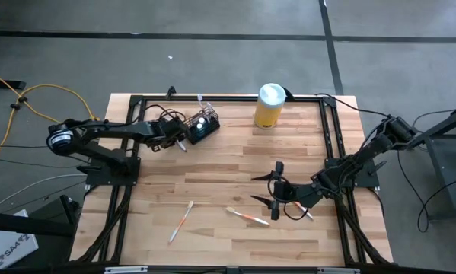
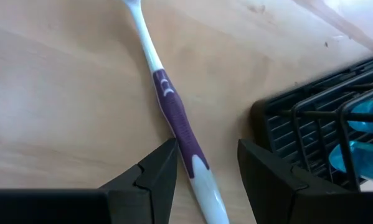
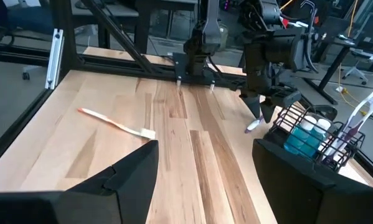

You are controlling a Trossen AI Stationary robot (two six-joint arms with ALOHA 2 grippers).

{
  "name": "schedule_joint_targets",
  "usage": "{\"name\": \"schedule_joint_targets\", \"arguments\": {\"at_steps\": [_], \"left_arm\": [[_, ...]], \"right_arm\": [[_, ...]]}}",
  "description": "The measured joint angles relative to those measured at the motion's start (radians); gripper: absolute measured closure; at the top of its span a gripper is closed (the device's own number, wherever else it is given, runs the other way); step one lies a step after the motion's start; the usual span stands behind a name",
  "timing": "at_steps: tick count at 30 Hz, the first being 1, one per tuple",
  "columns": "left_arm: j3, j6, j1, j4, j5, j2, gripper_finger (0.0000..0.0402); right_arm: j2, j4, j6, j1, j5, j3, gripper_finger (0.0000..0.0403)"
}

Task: Pick & Place toothbrushing station
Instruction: Put the purple toothbrush into the right section of the wire organizer

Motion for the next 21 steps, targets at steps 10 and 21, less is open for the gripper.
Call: {"name": "schedule_joint_targets", "arguments": {"at_steps": [10, 21], "left_arm": [[0.002, -0.013, 0.028, -0.012, -0.015, -0.001, 0.0238], [0.0, -0.033, -0.009, -0.038, -0.009, 0.001, 0.0238]], "right_arm": [[0.0, -0.021, 0.004, 0.0, -0.003, 0.0, 0.0151], [0.0, -0.039, 0.023, 0.0, -0.004, 0.0, 0.0151]]}}
